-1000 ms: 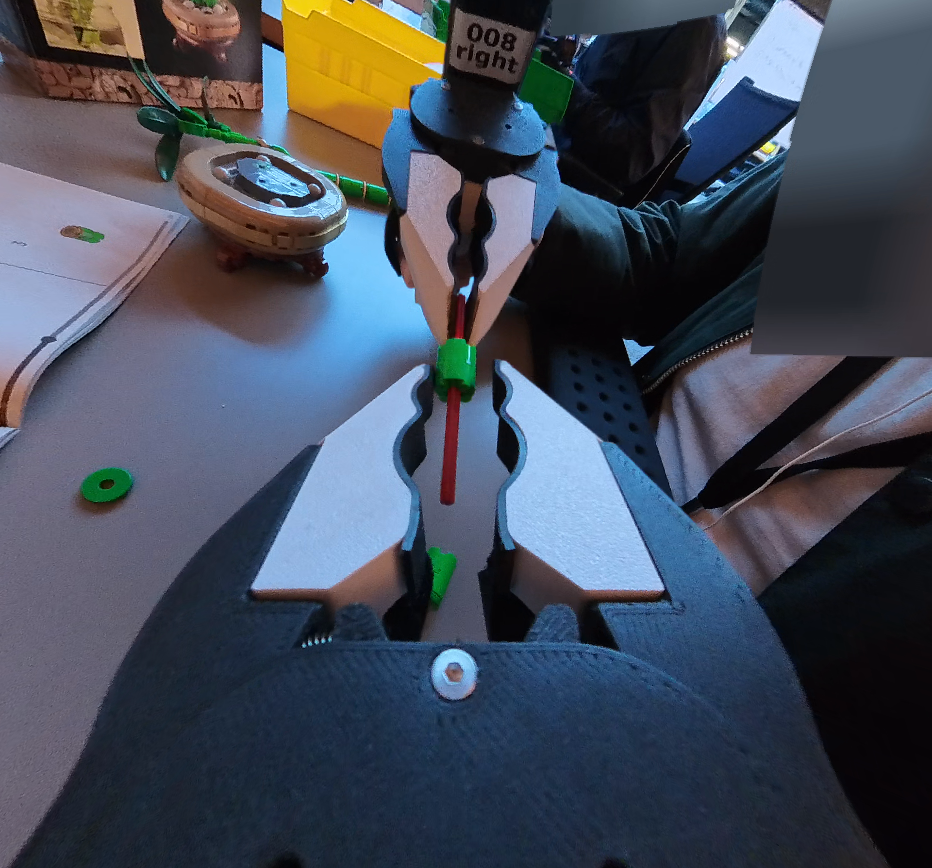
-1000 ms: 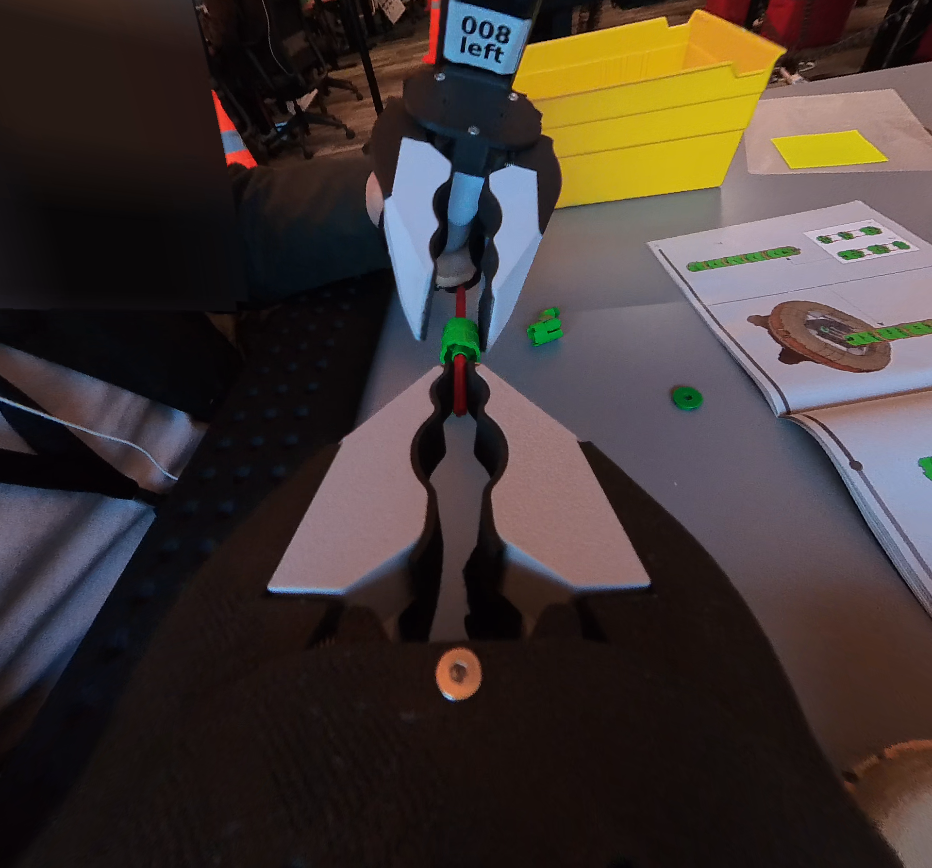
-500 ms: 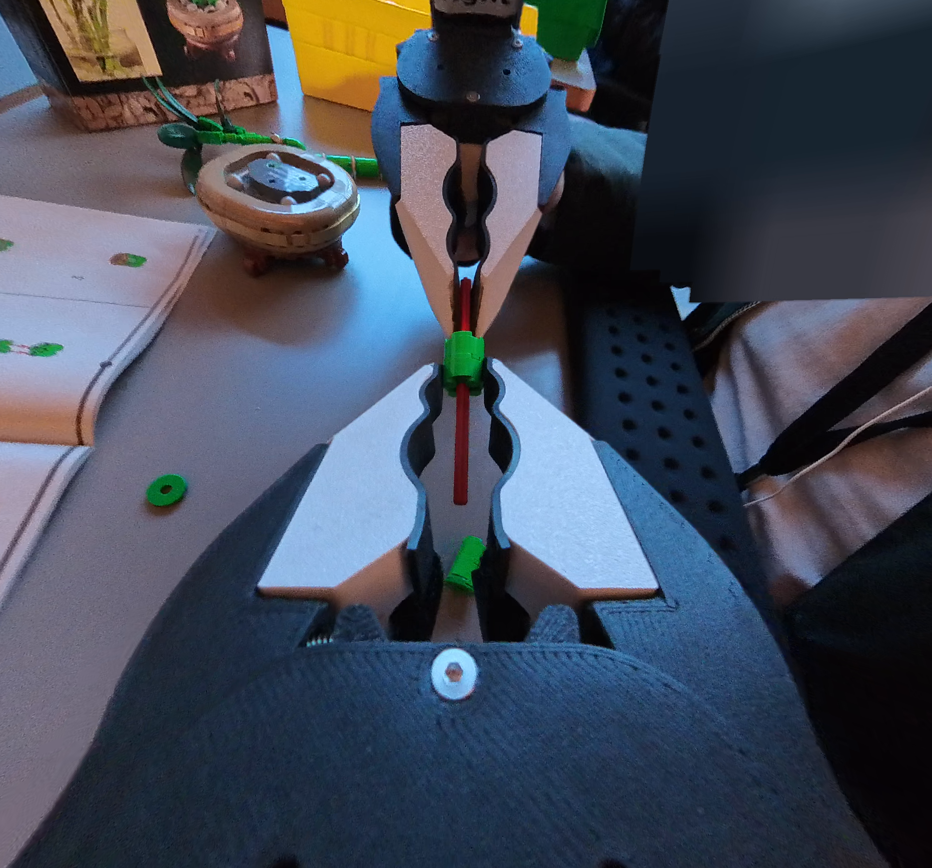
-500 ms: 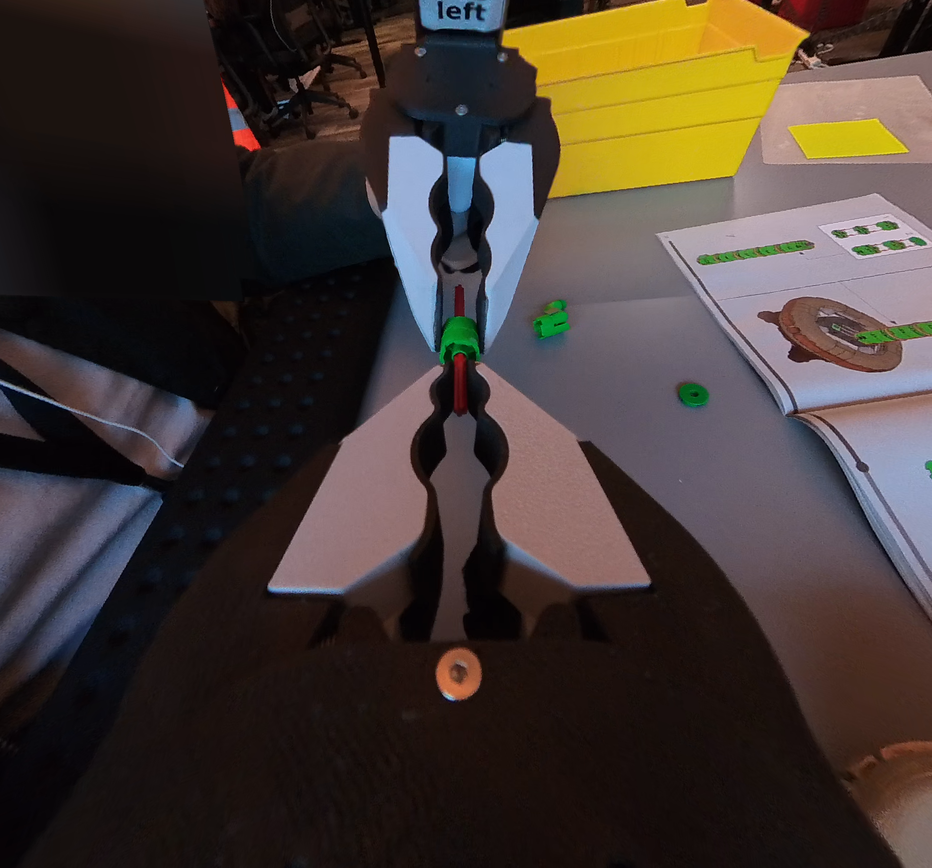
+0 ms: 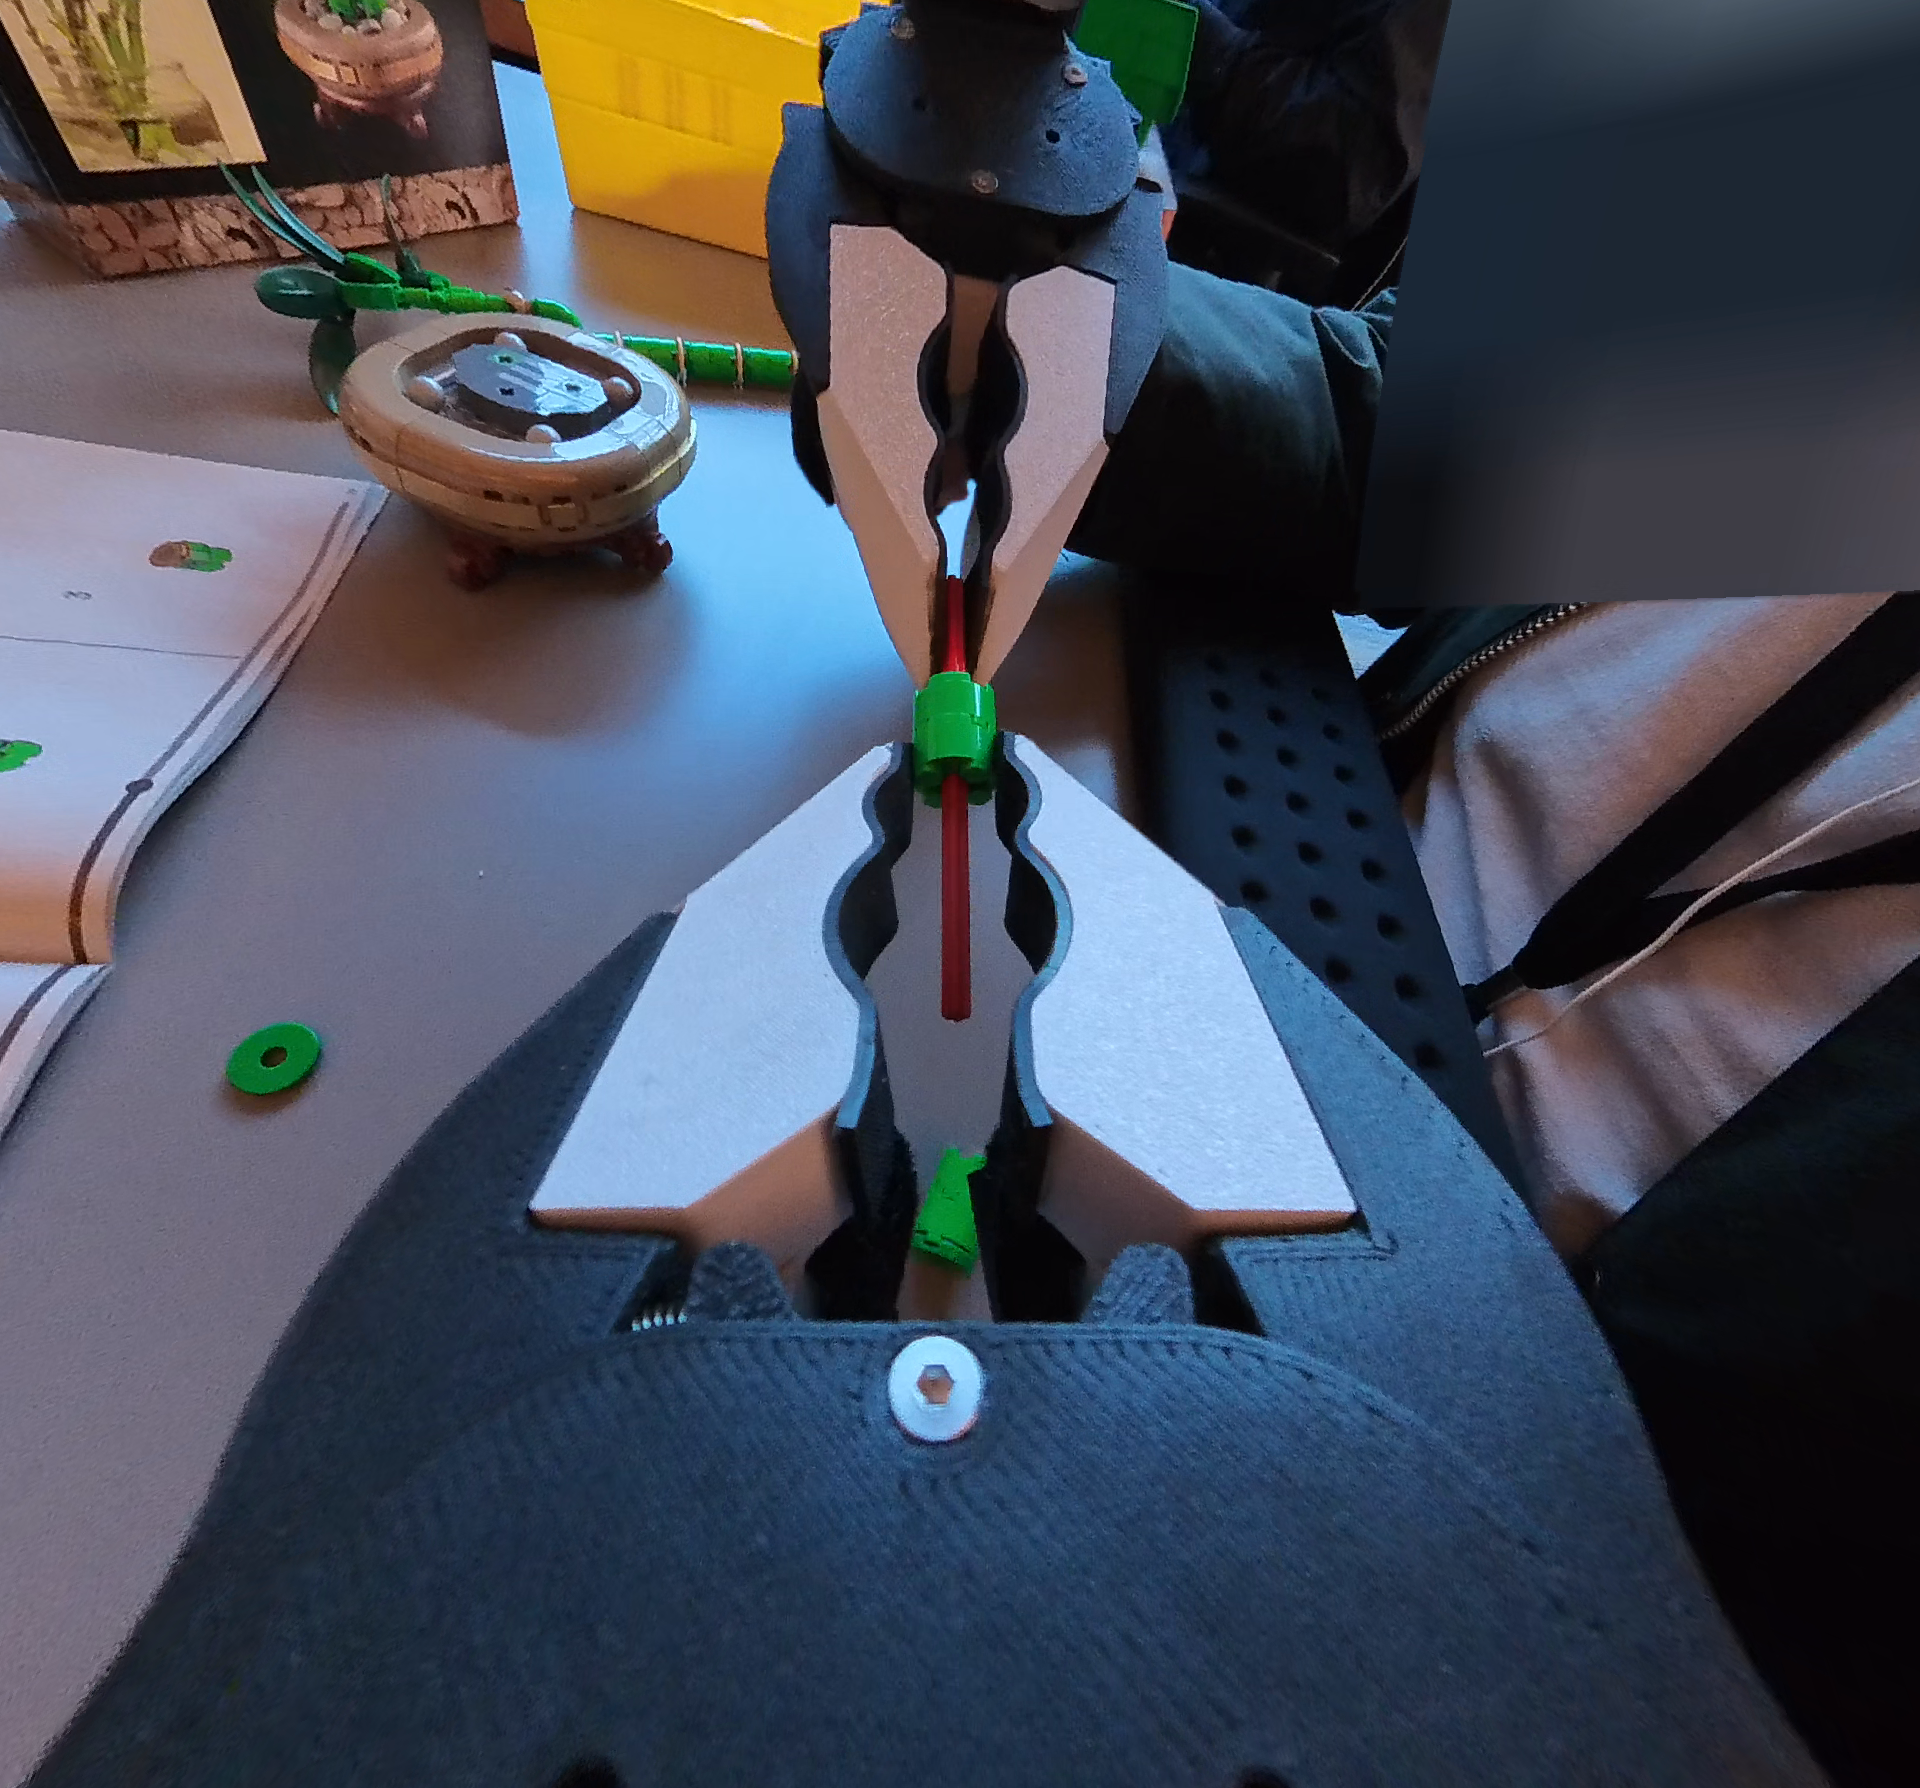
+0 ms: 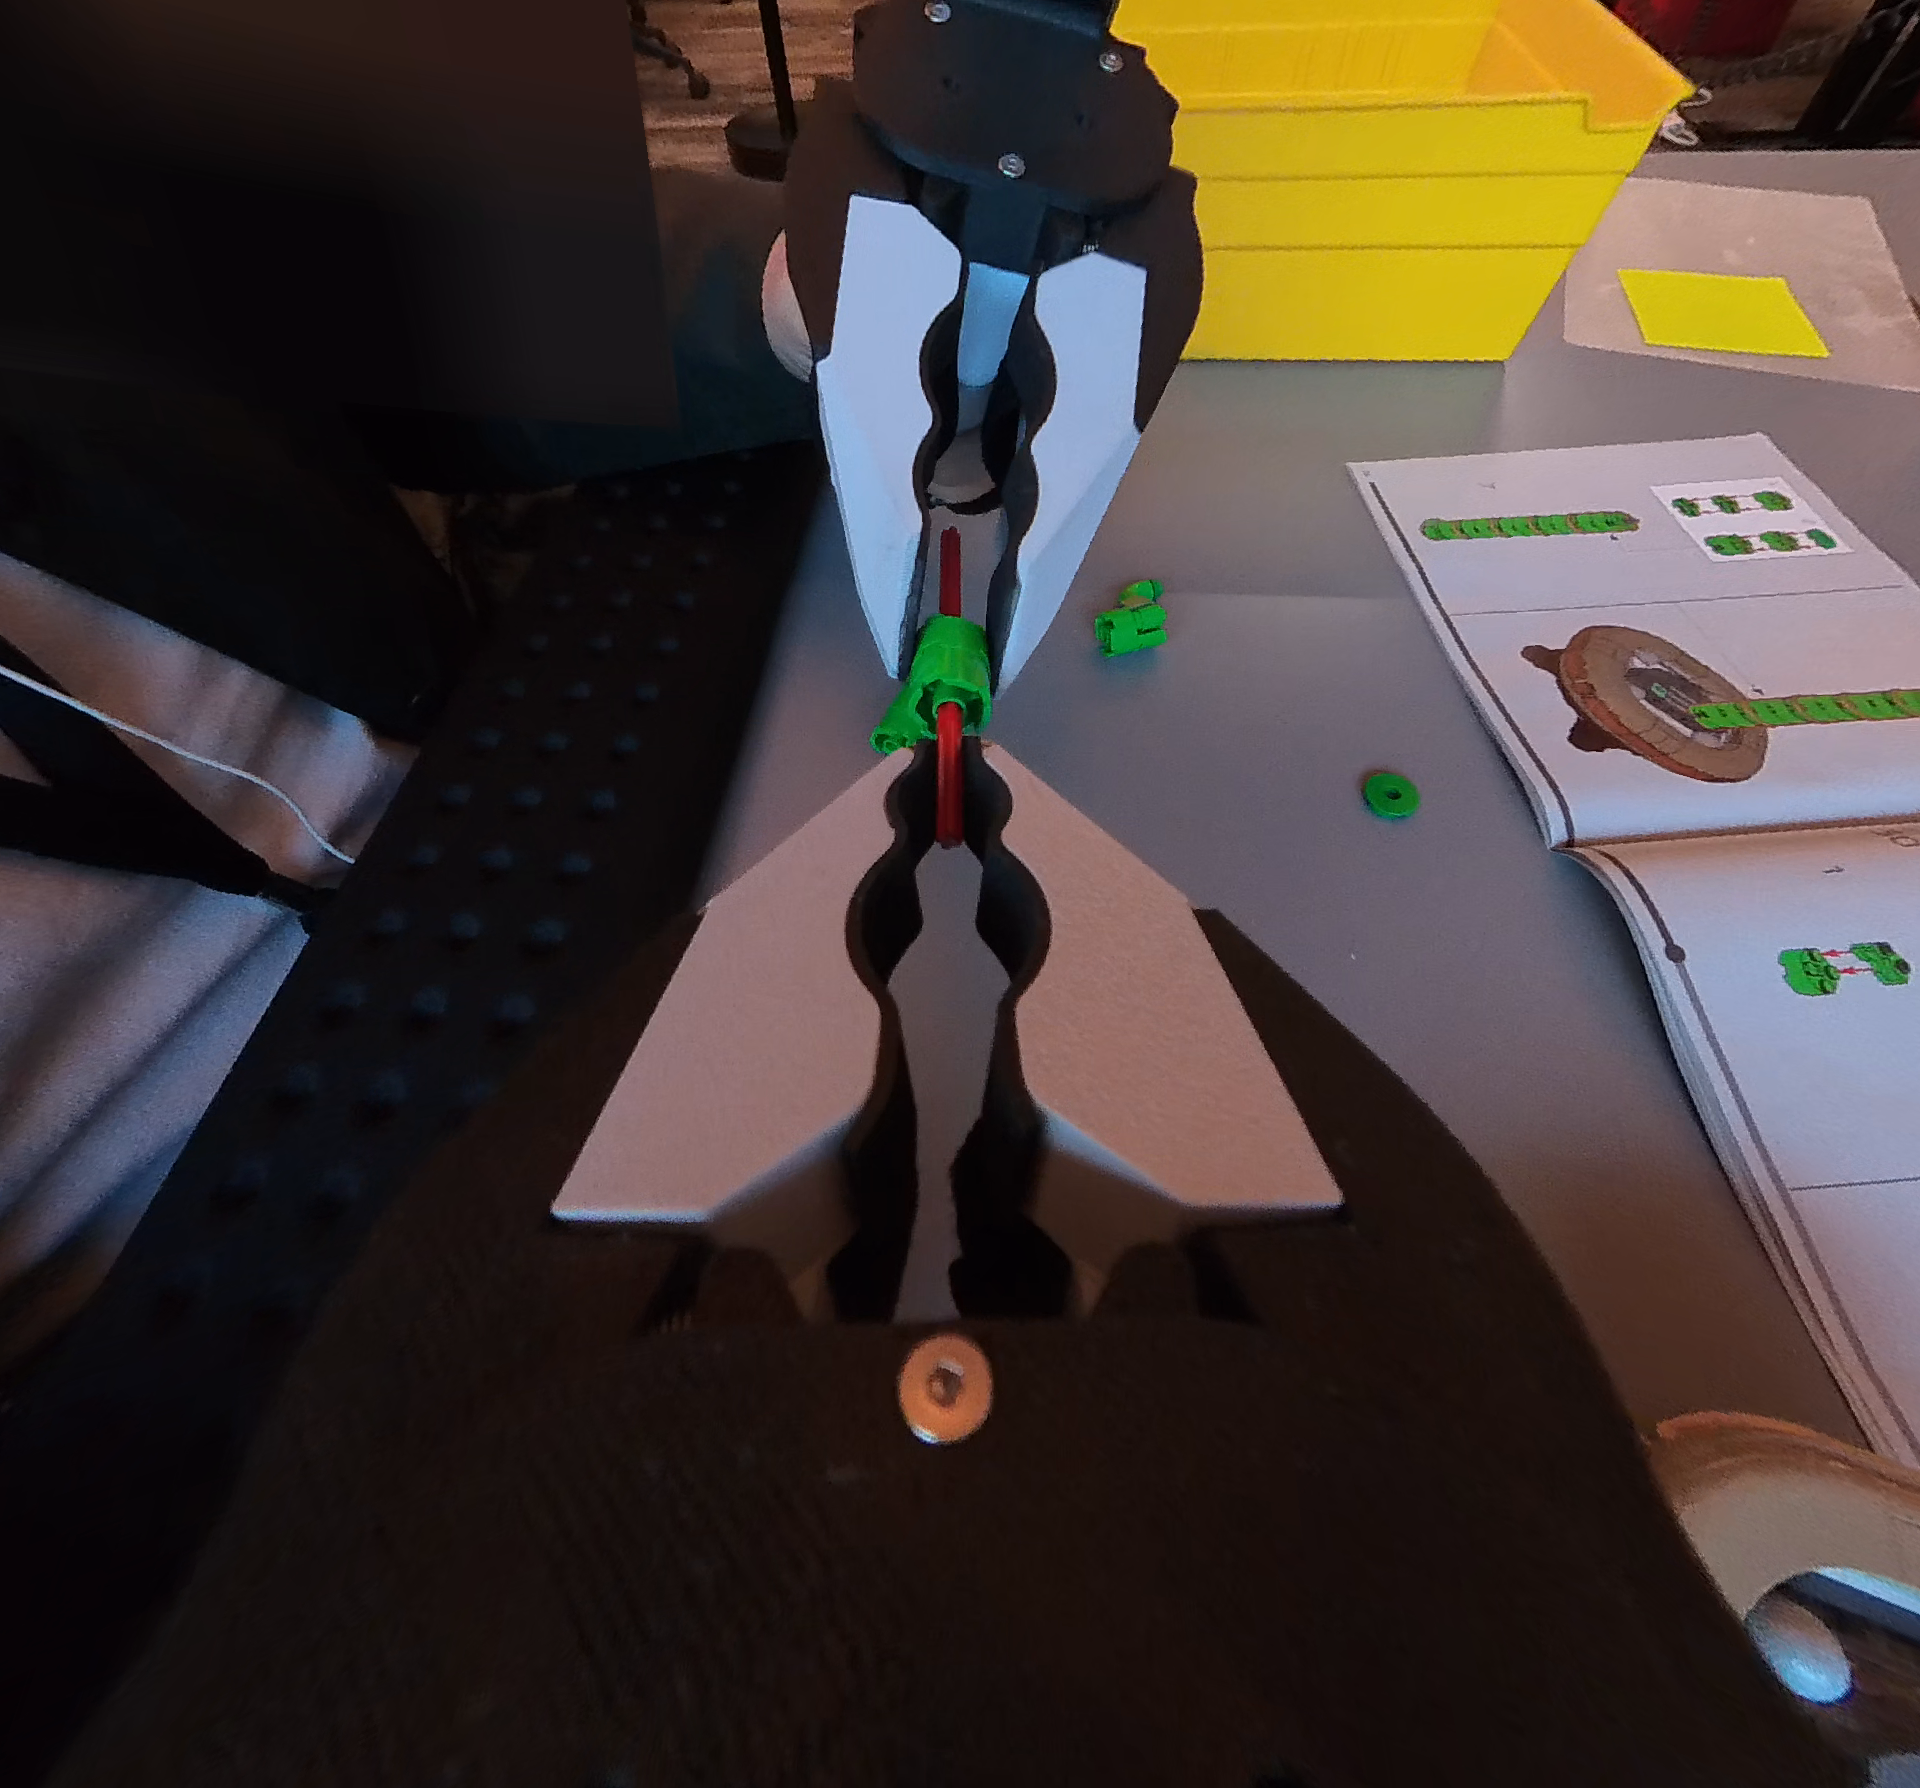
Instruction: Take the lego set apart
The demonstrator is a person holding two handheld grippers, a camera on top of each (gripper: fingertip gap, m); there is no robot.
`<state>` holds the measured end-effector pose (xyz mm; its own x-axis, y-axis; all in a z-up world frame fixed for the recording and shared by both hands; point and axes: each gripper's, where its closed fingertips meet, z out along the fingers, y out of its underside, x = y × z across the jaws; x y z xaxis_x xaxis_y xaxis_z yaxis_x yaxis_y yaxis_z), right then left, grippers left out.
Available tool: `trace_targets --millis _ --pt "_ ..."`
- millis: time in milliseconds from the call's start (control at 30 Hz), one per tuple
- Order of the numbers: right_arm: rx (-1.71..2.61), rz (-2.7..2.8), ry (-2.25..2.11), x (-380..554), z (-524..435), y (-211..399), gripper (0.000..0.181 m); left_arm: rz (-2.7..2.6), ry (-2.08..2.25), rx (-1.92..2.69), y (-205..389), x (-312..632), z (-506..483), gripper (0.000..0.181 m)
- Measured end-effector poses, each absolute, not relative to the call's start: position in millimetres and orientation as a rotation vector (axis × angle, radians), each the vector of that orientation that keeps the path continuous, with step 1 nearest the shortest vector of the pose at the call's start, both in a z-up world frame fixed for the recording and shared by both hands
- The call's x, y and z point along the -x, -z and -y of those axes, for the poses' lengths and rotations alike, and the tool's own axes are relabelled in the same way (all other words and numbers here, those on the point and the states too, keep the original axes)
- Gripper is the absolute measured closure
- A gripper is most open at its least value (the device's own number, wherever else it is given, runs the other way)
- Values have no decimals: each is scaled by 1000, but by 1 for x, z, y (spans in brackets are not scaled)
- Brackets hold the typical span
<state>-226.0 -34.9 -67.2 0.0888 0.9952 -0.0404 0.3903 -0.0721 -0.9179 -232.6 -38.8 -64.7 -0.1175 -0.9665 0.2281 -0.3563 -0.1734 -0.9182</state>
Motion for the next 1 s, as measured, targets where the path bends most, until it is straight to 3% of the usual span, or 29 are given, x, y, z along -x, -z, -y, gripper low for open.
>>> trace_targets --millis 400,433,633,667,700,733,900,1000 --pt "1573 1430 -960 224 40 64 177 -1492 1311 1536 59 239 44 167" --pt "1584 1432 -951 220 38 64 177 -1499 1301 1546 61 243 42 178" --pt "1556 1383 -962 211 32 52 179 -1439 1310 1471 49 251 32 178" --pt "1546 1367 -976 210 31 50 178 -1394 1328 1470 47 250 29 166" --pt "1547 1370 -969 210 30 50 178 -1369 1346 1488 46 247 27 142" --pt "1551 1376 -948 211 29 53 179 -1371 1362 1498 47 244 28 137" --pt "1546 1418 -902 220 32 62 178 -1432 1340 1529 61 225 37 167" --pt "1544 1404 -897 221 30 63 178 -1438 1310 1538 63 224 36 167"
